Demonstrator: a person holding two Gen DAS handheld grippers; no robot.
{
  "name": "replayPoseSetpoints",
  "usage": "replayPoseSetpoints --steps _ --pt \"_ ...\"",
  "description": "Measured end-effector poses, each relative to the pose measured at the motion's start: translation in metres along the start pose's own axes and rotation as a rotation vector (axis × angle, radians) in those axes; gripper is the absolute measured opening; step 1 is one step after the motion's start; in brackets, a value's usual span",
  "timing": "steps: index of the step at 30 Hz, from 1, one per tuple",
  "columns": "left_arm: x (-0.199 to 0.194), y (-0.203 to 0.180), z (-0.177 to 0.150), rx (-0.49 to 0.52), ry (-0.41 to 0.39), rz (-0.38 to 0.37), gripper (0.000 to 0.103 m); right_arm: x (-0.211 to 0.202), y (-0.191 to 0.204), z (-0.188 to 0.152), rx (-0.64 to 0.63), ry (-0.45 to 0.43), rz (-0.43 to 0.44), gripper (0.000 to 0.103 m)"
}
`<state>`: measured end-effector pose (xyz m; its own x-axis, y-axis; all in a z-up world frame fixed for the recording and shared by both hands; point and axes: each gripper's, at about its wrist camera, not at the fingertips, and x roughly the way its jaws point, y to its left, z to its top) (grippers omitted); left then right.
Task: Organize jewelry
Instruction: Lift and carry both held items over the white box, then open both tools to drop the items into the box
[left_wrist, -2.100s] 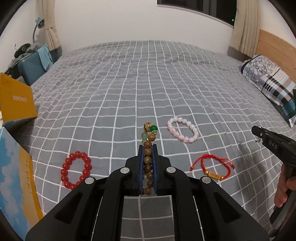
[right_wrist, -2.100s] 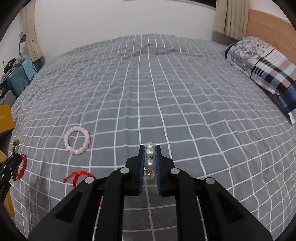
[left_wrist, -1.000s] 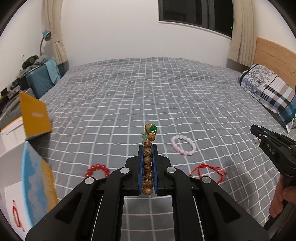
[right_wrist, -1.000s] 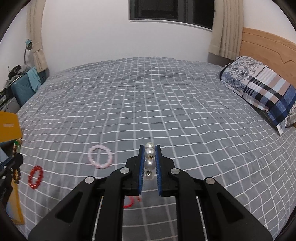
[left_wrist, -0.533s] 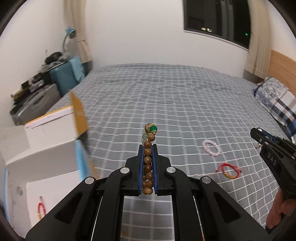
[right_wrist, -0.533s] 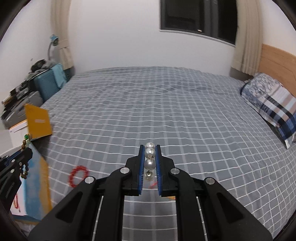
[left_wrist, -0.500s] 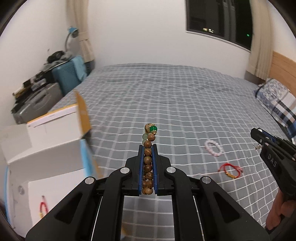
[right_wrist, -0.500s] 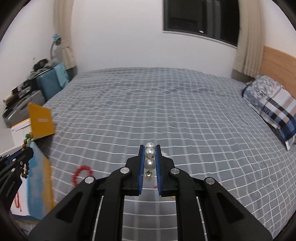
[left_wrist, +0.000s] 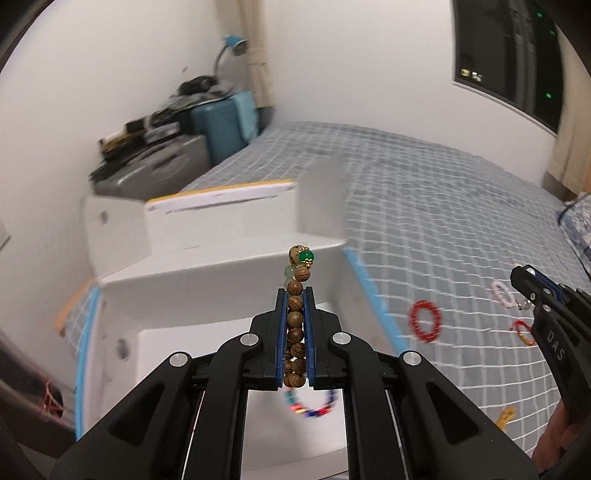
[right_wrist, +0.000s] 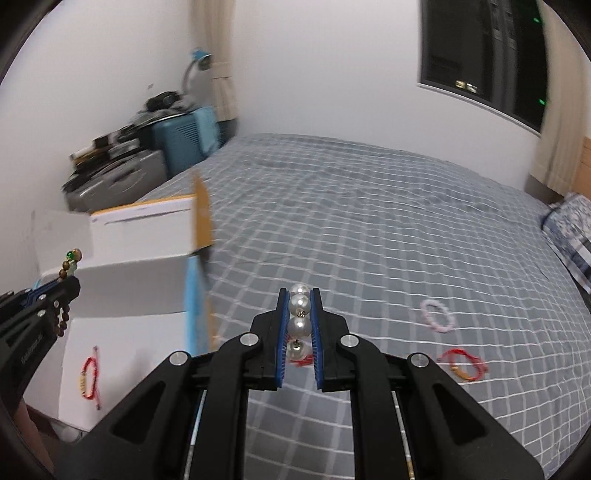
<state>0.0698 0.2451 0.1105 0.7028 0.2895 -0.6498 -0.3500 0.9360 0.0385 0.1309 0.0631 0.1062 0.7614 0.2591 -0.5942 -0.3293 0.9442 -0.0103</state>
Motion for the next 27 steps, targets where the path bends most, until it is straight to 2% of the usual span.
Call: replayPoseSetpoints --steps 8,12,19,24,27 --pt "0.006 0.075 -0.018 -0.049 0.073 0.065 0.008 0.003 0.077 -0.014 -0.071 0.026 0.074 0.01" --pt "0.015 0.099 -0.025 -0.08 0.107 0.083 0.008 0.015 0.112 -0.025 -0.117 0.064 0.105 0.01" --pt "0.041 0.126 -0.036 -0.108 0.201 0.111 0.008 0.049 0.14 -0.038 -0.137 0.201 0.136 0.01" --pt "0.061 0.131 -0.046 -0.111 0.265 0.143 0.008 0.071 0.146 -0.043 -0.127 0.291 0.138 0.01" --pt "0.071 0.132 -0.05 -0.116 0.307 0.138 0.008 0.082 0.148 -0.046 -0.126 0.344 0.152 0.01"
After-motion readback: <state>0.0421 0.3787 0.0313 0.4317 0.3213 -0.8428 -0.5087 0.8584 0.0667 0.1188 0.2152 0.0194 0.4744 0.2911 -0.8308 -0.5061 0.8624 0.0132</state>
